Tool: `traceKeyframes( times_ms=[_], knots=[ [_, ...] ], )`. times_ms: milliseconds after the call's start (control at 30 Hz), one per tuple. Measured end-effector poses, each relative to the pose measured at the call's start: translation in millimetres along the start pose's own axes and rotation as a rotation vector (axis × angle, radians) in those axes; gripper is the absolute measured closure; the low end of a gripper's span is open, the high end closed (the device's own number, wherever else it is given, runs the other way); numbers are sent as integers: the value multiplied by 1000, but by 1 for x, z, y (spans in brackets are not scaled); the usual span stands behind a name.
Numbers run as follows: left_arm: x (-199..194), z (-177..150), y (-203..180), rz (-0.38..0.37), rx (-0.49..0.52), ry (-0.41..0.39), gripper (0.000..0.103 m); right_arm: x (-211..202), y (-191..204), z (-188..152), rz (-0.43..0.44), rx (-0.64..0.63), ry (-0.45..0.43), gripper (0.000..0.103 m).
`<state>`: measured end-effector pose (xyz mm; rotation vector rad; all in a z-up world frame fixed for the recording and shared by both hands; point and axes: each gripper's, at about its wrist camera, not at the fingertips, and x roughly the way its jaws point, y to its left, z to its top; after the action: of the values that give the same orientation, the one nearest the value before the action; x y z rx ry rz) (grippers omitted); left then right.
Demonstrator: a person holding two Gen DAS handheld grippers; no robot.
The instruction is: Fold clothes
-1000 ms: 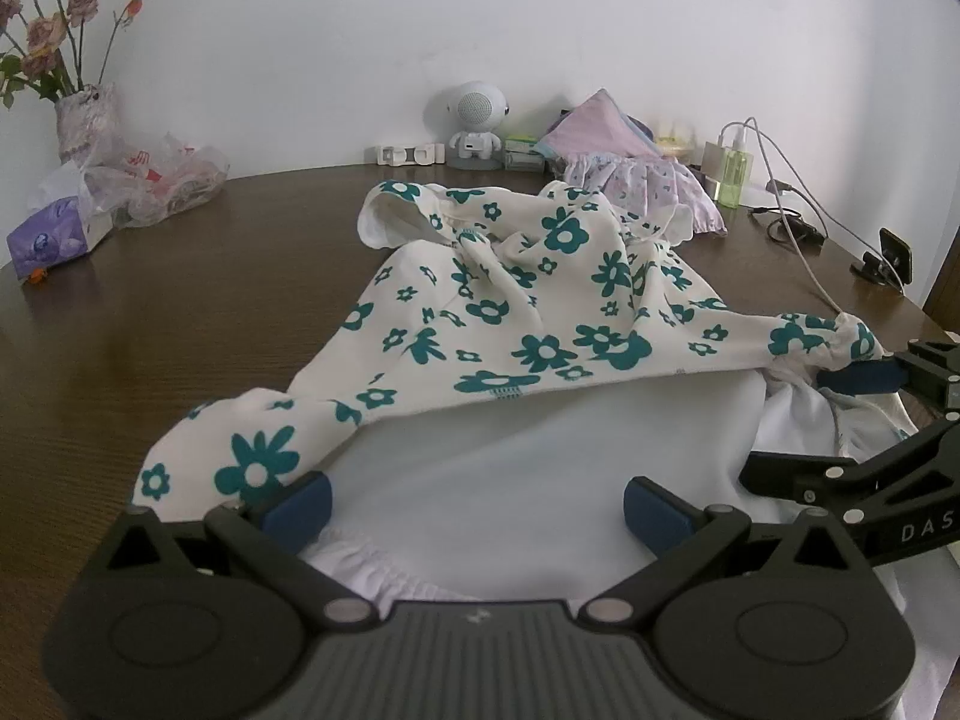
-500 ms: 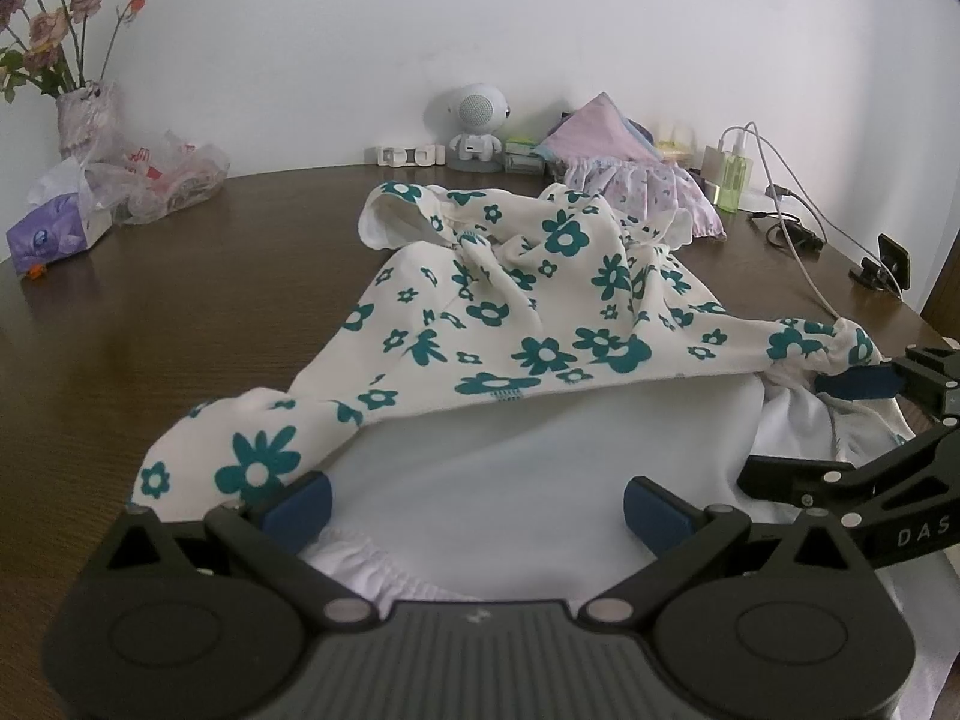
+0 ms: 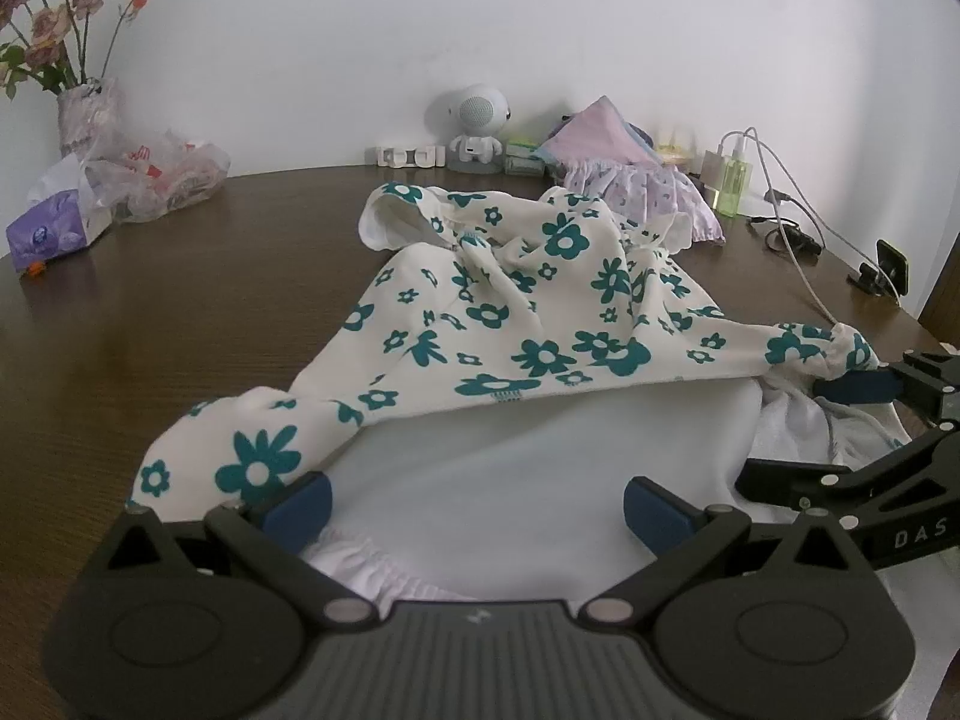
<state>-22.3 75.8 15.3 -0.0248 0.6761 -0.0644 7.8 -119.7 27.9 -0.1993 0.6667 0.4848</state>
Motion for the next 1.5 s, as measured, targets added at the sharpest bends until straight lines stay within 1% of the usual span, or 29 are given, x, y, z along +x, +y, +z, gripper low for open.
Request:
traceKeyframes(
  times_ms=[267,400,433,500,533,600,633,700,733,767,800,833,867,900,967,1000,1033,1067,1100,1133,1167,1200,1233,1267,1300,1333,1367,1433,1500],
  knots=[
    [-2,0,0,2,-1,1,0,0,0,0,0,1,2,0],
    [-21,-1,2,25,35,-9,0,-1,1,0,-3,8,8,0],
    [-28,-2,5,34,35,-15,0,-3,1,-1,-2,5,15,0],
    [-40,-4,14,70,27,-21,0,-16,3,3,-19,10,75,0],
    [-45,-7,20,95,7,-14,1,-29,5,3,-31,12,48,0],
    [-54,-14,32,146,-34,1,1,-57,3,2,-45,1,-61,0],
    [-53,-17,34,140,-40,15,3,-58,0,3,-64,-3,-64,0],
    [-51,-21,39,126,-50,43,15,-43,-8,5,-122,-4,-16,0],
    [-48,-21,38,121,-27,58,26,-35,-12,6,-151,-4,7,1],
    [-46,-19,38,125,2,52,30,-25,-16,6,-167,0,42,8],
    [-44,-17,39,121,25,52,31,-16,-17,5,-155,18,76,21],
    [-43,-14,46,121,28,59,36,-16,-15,5,-132,47,76,25],
    [-42,-11,53,120,31,66,47,-17,-13,5,-109,75,77,40],
    [-41,-8,61,120,33,73,52,-18,-5,5,-80,90,80,54],
    [-33,-3,85,150,73,55,55,-22,30,4,0,73,96,63],
    [-25,3,101,195,70,41,55,-24,48,4,65,63,105,61],
    [-16,8,118,241,65,26,55,-26,68,4,183,52,111,56],
    [-8,13,134,287,60,12,57,-28,87,6,322,44,115,39],
    [-4,20,147,319,49,30,57,-32,102,9,436,30,109,32],
    [-7,26,155,339,34,43,60,-39,107,16,477,6,78,32],
    [-21,31,163,355,6,15,57,-49,102,24,448,-14,26,32],
    [-40,32,168,339,-14,-41,54,-58,89,33,370,-24,-46,28],
    [-56,31,171,311,-35,-79,41,-60,70,42,262,-19,-98,21],
    [-77,28,170,253,-74,-107,26,-51,47,51,140,-4,-112,1],
    [-92,24,165,180,-99,-120,21,-43,25,59,18,12,-124,0],
    [-102,18,158,105,-106,-127,19,-31,6,66,-62,27,-118,0],
    [-111,12,143,-10,-98,-124,19,-12,-7,71,-70,44,-77,0],
    [-115,0,114,-165,-90,-91,19,27,-32,81,-86,76,4,8],
    [-110,-13,82,-226,-71,-30,19,59,-45,86,-71,99,47,22]
  ],
)
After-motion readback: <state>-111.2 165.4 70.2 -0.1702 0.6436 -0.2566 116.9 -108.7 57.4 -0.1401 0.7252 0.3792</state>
